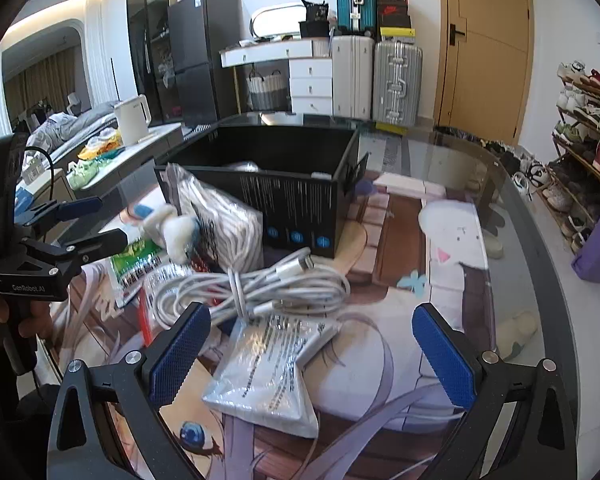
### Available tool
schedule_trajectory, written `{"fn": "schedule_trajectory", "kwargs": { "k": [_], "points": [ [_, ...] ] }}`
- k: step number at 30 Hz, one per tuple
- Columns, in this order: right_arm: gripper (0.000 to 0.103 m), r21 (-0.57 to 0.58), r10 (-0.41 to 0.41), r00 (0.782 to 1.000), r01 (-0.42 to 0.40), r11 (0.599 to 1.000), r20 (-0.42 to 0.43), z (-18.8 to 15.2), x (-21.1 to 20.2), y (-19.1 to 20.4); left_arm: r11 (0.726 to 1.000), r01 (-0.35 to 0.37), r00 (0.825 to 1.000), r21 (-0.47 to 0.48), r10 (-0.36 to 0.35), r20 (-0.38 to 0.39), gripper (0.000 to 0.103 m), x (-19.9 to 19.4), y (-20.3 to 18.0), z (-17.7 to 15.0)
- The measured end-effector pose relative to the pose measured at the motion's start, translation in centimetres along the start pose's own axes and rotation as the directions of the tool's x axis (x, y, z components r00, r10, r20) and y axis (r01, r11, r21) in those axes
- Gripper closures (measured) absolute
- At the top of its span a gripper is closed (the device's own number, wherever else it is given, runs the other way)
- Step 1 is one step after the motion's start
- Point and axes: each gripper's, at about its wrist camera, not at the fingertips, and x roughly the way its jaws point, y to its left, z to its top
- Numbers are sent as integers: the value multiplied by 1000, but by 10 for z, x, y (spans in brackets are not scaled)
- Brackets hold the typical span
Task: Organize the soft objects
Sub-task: 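Withdraw both grippers from the box toward the remaining items, then grasp the white sealed packet with the right gripper while the left grasps the green sachet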
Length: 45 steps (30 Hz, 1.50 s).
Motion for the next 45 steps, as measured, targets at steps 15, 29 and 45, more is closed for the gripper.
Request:
{"fn": "schedule_trajectory", "kwargs": {
  "k": [15, 29, 45],
  "points": [
    [0, -22, 17, 996, -19, 1000, -82, -13, 15, 11, 999, 25, 999, 39, -24, -24, 0, 3, -4, -6],
    [0, -11, -50, 984, 48, 999, -174, -18, 35, 1, 998, 31, 999, 46, -30, -24, 0, 4, -8, -8],
    [25, 15, -47, 986, 50, 999, -160, -17, 33, -3, 998, 32, 999, 45, -31, -25, 0, 3, -9, -8]
  ]
}}
